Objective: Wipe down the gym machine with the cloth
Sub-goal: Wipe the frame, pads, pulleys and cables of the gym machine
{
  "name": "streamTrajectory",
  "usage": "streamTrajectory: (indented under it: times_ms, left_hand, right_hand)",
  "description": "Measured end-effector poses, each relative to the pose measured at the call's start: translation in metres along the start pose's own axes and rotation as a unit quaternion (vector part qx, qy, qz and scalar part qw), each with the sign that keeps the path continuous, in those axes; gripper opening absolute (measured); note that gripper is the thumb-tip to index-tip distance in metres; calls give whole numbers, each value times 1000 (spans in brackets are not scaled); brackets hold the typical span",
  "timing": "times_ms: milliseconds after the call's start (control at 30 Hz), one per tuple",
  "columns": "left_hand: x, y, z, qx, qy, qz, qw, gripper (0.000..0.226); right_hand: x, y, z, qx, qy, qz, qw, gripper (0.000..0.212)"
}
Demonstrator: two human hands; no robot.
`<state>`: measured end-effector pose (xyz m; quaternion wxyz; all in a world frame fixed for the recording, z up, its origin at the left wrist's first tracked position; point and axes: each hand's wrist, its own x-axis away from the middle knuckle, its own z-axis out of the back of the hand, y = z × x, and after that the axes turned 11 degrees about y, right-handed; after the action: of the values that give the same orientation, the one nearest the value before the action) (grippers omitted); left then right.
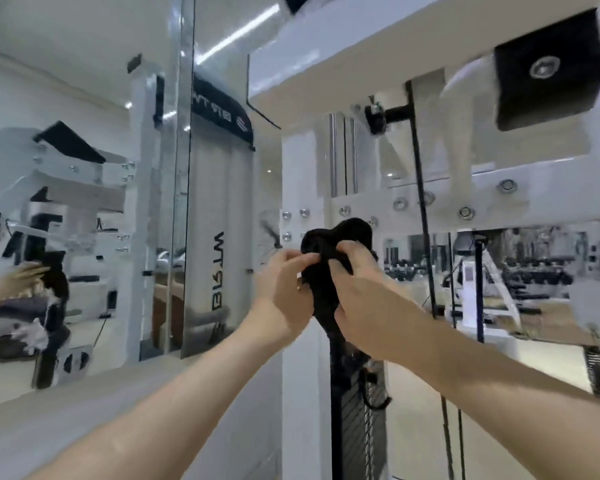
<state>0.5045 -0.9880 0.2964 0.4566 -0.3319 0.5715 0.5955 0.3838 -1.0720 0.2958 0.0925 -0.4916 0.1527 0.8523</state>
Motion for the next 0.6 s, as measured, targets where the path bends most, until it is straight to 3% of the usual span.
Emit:
streamTrajectory:
  times_ms: [67,133,400,500,600]
  left_hand:
    - [-5,-19,-5,2,-64,-61,996,42]
    - [-8,-36,-6,-23,-94,-110,989,55]
    - [-62,-102,-19,20,-109,-115,987,73]
    - [-90,-117,-39,25,-109,-118,987,77]
    - [-123,-110,-64,59,-120,-119,984,83]
  right_hand:
    - [-26,0,-18,19,-8,-83,996,60]
    - [-57,3,-38,92,13,-81,992,61]
    - [-152,44,-82,314,-3,-56,948,94]
    - [-140,56,-93,332,17,-28,943,84]
    - [-121,76,-84,336,89,79,934,49]
